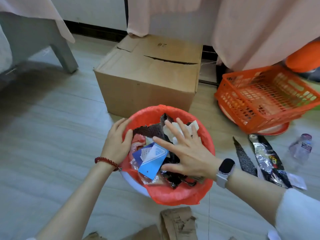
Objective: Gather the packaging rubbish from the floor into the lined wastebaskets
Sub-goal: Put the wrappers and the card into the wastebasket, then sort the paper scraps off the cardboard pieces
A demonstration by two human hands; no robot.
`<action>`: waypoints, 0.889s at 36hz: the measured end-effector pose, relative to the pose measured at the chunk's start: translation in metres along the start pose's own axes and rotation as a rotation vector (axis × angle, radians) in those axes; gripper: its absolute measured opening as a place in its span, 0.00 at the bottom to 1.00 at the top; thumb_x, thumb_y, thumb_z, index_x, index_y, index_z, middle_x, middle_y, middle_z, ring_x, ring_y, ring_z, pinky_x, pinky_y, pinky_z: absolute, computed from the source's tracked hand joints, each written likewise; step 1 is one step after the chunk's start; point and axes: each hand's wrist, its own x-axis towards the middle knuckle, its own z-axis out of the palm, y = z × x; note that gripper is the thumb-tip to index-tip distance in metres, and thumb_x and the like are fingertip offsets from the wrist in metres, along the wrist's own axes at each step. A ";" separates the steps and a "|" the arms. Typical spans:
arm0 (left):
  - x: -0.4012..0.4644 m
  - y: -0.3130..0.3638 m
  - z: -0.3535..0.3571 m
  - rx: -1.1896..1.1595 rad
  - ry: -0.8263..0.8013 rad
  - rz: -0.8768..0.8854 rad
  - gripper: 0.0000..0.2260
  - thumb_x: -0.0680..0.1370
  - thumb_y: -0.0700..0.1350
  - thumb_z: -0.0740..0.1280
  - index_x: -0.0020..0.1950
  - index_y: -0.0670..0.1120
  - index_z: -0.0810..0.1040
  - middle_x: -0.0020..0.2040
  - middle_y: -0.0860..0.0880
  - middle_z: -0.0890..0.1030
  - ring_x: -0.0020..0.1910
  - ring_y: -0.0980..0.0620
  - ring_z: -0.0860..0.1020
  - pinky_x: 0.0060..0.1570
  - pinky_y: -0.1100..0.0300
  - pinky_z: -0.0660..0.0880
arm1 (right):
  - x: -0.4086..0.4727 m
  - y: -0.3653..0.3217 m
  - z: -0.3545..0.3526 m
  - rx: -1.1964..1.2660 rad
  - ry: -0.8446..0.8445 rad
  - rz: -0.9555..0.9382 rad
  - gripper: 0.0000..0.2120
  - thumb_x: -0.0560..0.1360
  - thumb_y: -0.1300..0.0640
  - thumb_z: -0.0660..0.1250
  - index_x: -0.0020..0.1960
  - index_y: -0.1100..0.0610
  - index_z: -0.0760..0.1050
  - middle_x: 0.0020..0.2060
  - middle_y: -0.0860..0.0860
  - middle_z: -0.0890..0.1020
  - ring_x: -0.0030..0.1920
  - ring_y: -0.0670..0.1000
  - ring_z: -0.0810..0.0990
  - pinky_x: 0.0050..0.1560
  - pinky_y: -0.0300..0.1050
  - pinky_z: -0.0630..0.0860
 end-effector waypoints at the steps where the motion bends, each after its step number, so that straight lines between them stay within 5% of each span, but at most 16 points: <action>1: 0.001 0.000 0.002 0.004 -0.013 -0.006 0.23 0.74 0.49 0.54 0.67 0.44 0.70 0.67 0.43 0.69 0.68 0.48 0.66 0.65 0.66 0.56 | 0.002 -0.002 0.004 -0.003 -0.046 -0.035 0.35 0.69 0.28 0.52 0.72 0.34 0.46 0.76 0.51 0.42 0.74 0.65 0.42 0.63 0.76 0.50; 4: 0.001 -0.006 0.009 0.044 -0.040 -0.023 0.25 0.75 0.50 0.52 0.71 0.46 0.65 0.70 0.42 0.66 0.71 0.47 0.62 0.67 0.64 0.53 | 0.016 -0.007 0.017 0.007 -0.211 -0.085 0.37 0.66 0.26 0.51 0.71 0.32 0.42 0.73 0.48 0.34 0.74 0.62 0.35 0.63 0.77 0.48; 11: -0.002 -0.012 0.012 0.075 -0.043 -0.018 0.25 0.75 0.50 0.52 0.72 0.45 0.62 0.71 0.43 0.65 0.71 0.47 0.61 0.67 0.62 0.53 | 0.040 -0.011 0.058 0.020 -0.562 -0.048 0.38 0.69 0.29 0.56 0.73 0.36 0.43 0.76 0.49 0.43 0.73 0.61 0.34 0.63 0.78 0.46; 17: -0.003 -0.012 0.011 0.063 -0.061 -0.046 0.23 0.77 0.46 0.56 0.72 0.46 0.62 0.71 0.44 0.64 0.71 0.46 0.62 0.69 0.57 0.57 | 0.042 -0.013 0.071 0.032 -0.638 0.001 0.38 0.69 0.28 0.56 0.72 0.34 0.42 0.76 0.47 0.42 0.74 0.61 0.34 0.63 0.77 0.38; 21: -0.001 -0.006 -0.001 0.143 -0.108 -0.076 0.23 0.75 0.46 0.58 0.71 0.48 0.65 0.71 0.43 0.65 0.69 0.43 0.64 0.67 0.46 0.64 | 0.042 -0.014 0.039 0.204 -0.650 0.071 0.35 0.69 0.32 0.62 0.71 0.34 0.52 0.76 0.47 0.46 0.74 0.59 0.34 0.64 0.76 0.39; 24: 0.005 0.010 -0.009 0.202 -0.048 -0.077 0.23 0.72 0.48 0.57 0.66 0.45 0.71 0.67 0.42 0.69 0.66 0.41 0.68 0.63 0.44 0.66 | 0.035 -0.012 0.007 0.421 -0.587 0.150 0.24 0.72 0.40 0.65 0.67 0.37 0.65 0.76 0.47 0.52 0.75 0.53 0.36 0.66 0.75 0.38; 28: 0.016 0.045 -0.004 0.165 -0.040 0.008 0.16 0.75 0.45 0.61 0.62 0.45 0.75 0.63 0.43 0.73 0.63 0.43 0.70 0.62 0.46 0.66 | 0.017 -0.003 -0.040 0.812 -0.241 0.351 0.10 0.76 0.53 0.63 0.55 0.52 0.80 0.65 0.48 0.73 0.70 0.43 0.62 0.73 0.53 0.55; 30: 0.023 0.065 0.005 0.136 -0.070 0.064 0.15 0.74 0.44 0.64 0.60 0.44 0.76 0.61 0.43 0.75 0.62 0.43 0.71 0.61 0.45 0.68 | 0.006 -0.001 -0.061 0.879 -0.069 0.474 0.09 0.77 0.57 0.62 0.51 0.55 0.81 0.54 0.44 0.80 0.55 0.34 0.73 0.66 0.42 0.65; 32: 0.026 0.087 0.016 0.119 -0.129 0.089 0.13 0.75 0.42 0.65 0.59 0.44 0.77 0.59 0.44 0.76 0.61 0.43 0.72 0.60 0.45 0.69 | -0.009 0.002 -0.075 0.890 0.039 0.580 0.10 0.77 0.57 0.61 0.50 0.53 0.81 0.44 0.39 0.81 0.41 0.36 0.78 0.50 0.39 0.73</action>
